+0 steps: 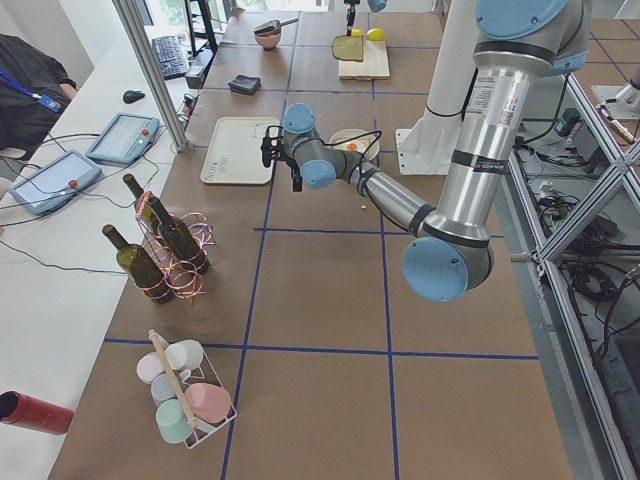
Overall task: Make sandwich and place on tray
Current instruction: 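Carry the bread slice over the plate and lower it onto the egg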
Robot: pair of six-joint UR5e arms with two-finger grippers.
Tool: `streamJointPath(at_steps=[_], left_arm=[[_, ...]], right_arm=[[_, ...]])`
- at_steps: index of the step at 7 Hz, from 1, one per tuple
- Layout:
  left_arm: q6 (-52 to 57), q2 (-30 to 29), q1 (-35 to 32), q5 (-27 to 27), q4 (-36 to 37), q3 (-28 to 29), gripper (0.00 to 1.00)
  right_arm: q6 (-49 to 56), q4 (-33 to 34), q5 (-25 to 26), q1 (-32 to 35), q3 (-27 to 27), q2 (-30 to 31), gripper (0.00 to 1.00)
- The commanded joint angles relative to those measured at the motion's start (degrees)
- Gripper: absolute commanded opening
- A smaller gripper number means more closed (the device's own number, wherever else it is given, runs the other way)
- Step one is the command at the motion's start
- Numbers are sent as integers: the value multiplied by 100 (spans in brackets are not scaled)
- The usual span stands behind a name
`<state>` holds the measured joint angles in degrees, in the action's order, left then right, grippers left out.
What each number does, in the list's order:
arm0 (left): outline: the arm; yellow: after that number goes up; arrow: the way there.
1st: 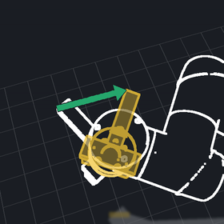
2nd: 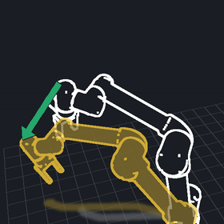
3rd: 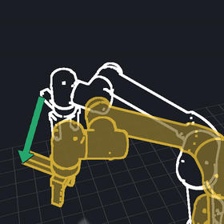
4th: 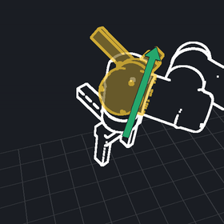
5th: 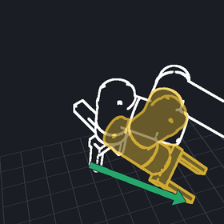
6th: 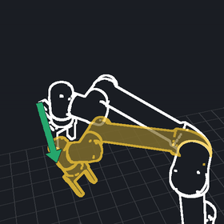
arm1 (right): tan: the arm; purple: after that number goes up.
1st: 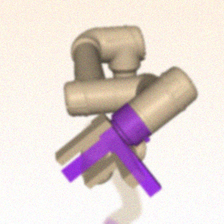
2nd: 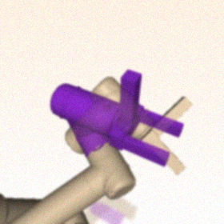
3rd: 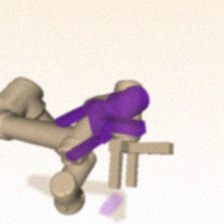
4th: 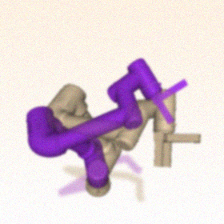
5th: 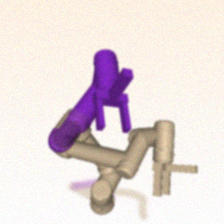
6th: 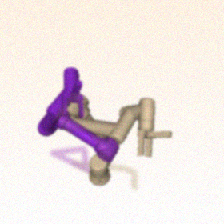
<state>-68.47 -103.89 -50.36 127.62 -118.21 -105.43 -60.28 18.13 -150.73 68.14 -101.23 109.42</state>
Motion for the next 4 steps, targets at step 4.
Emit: streamJointPath(at_steps=[4], left_arm=[[-26, -9, 9, 26, -288, 302, 100]], right_arm=[[-3117, 112, 600, -990, -72, -2992, 0]])
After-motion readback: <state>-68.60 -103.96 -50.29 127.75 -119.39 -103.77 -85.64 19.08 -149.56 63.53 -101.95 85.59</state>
